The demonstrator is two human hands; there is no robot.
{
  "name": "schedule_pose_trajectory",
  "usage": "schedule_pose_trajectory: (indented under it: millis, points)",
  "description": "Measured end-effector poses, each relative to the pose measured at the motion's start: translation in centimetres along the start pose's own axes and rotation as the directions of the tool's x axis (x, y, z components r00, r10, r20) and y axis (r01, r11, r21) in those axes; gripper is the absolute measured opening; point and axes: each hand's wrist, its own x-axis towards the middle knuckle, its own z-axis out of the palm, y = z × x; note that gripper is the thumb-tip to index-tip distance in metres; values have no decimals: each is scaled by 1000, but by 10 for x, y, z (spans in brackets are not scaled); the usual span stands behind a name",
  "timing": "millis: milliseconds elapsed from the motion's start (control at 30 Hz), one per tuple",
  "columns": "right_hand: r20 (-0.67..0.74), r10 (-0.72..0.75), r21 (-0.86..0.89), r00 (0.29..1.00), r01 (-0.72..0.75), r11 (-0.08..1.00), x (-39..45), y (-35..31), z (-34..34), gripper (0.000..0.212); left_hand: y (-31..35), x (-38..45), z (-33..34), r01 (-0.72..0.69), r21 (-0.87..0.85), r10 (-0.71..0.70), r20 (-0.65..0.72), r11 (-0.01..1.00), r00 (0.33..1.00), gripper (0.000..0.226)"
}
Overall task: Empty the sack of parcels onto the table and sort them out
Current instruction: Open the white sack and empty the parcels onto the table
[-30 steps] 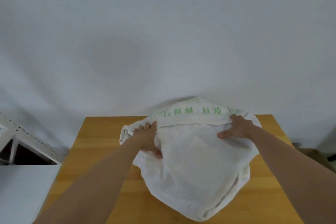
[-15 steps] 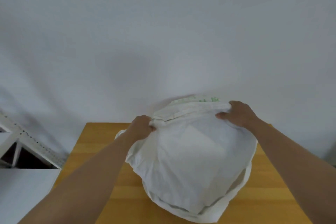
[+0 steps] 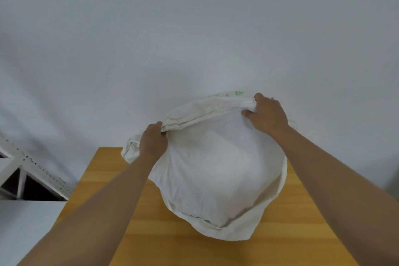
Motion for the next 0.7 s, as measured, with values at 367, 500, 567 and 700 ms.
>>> schedule_pose_trajectory:
  millis: [367, 500, 567, 700]
  points:
    - [42, -44, -119, 998, 49, 992, 0, -3, -20, 46, 19, -14, 0, 10, 76, 0, -130, 997, 992, 11]
    - [-161, -142, -66, 977, 133, 989, -6, -5, -22, 35, 22, -14, -6, -15, 3, 15, -140, 1000, 990, 9]
    - [-124, -149, -71, 981, 141, 988, -6, -8, -23, 34, 24, -10, -9, 14, 23, -11, -116, 1000, 993, 10]
    - [-222, -205, -41, 953, 200, 979, -6, -6, -24, 33, 26, -17, -11, 26, -29, -30, -170, 999, 985, 9]
